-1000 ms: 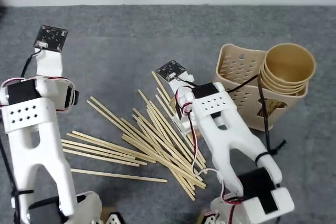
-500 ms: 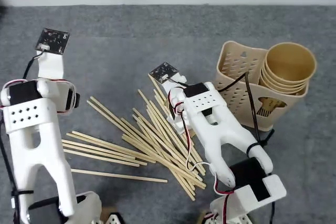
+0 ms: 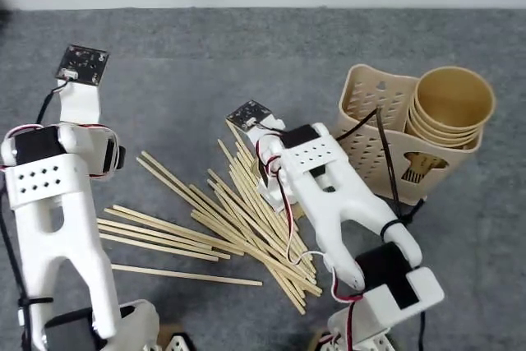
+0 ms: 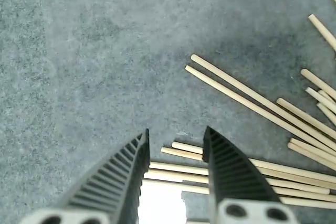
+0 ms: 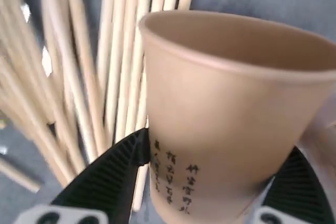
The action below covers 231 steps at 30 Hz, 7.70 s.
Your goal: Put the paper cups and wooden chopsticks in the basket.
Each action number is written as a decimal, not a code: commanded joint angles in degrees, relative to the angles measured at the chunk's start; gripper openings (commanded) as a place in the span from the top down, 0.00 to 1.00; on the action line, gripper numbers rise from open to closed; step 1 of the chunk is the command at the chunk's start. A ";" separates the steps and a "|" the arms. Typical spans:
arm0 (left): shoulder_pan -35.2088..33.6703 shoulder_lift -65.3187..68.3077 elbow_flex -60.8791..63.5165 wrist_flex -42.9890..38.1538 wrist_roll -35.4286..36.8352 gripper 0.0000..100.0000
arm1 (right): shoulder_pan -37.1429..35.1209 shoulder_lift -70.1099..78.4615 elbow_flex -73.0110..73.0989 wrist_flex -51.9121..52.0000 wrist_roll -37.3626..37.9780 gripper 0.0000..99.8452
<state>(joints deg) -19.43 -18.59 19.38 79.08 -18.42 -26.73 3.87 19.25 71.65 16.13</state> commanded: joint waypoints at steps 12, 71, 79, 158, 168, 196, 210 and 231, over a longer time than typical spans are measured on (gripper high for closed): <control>0.00 -2.29 -0.48 -1.49 0.18 0.83 | -0.57 -14.73 -18.11 19.38 -0.26 0.67; 0.00 -2.11 4.26 -7.38 0.26 0.83 | 38.81 -68.53 38.15 -57.54 -5.63 0.67; -0.18 -2.20 4.53 -7.47 0.26 0.83 | 38.81 -55.96 38.33 -66.07 -5.54 0.67; -10.64 -18.20 13.32 -7.21 0.53 0.84 | 5.23 -51.65 16.79 -6.02 -2.20 0.98; -12.40 -28.40 29.05 -15.03 0.62 0.84 | 2.86 -23.08 8.44 -10.24 -2.29 0.80; -12.48 -30.51 42.33 -24.26 3.25 0.84 | -1.45 29.67 -29.19 -9.98 -1.85 0.81; -12.48 -30.51 42.33 -24.26 3.25 0.84 | 0.75 30.29 -29.54 -4.88 2.64 0.99; -12.40 -30.51 42.33 -24.53 3.25 0.84 | -1.19 30.37 -63.30 27.47 2.46 0.99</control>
<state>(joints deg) -31.65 -47.16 62.11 55.78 -15.69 -27.52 35.34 -36.92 94.51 18.42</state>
